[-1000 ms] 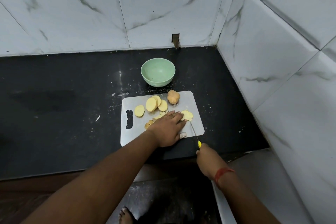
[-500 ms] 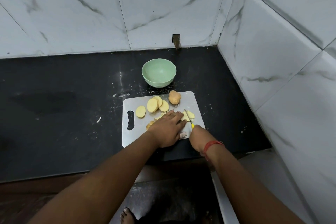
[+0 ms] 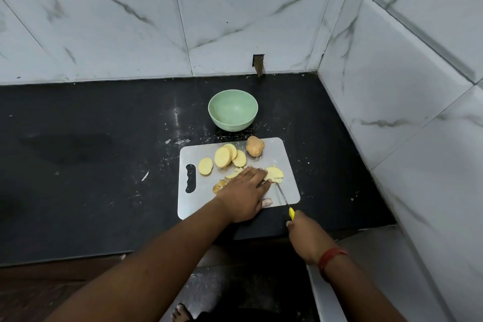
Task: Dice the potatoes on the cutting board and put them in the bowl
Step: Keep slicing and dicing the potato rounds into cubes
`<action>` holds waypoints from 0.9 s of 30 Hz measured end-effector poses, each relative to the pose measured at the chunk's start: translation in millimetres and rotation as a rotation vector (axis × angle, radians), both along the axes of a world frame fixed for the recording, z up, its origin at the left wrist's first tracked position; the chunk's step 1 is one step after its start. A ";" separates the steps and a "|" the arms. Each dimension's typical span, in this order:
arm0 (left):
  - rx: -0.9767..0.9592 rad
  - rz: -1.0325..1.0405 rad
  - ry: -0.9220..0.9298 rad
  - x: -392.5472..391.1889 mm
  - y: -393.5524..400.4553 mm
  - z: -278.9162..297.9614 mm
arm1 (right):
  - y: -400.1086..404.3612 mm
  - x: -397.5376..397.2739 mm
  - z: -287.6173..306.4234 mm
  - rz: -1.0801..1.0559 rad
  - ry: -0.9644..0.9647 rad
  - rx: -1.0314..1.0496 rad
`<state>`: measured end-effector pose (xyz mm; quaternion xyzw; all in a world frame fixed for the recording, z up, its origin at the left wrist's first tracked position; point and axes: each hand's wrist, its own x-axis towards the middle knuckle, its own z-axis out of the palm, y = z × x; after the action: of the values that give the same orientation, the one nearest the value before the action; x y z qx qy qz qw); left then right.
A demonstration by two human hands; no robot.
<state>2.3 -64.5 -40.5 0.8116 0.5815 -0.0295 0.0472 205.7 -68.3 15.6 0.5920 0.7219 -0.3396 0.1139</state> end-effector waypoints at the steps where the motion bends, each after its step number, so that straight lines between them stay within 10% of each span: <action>1: 0.004 0.005 0.008 0.0 -1.6 -0.6 | 2.2 -0.8 2.4 0.000 0.011 0.016; 27: 0.094 0.009 0.075 -3.6 -5.5 -9.2 | 28.8 -42.7 -7.2 0.012 -0.033 -0.009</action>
<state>-1.3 -70.0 -49.8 0.8086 0.5873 -0.0322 -0.0126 163.1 -39.5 8.4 0.5926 0.7220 -0.3324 0.1304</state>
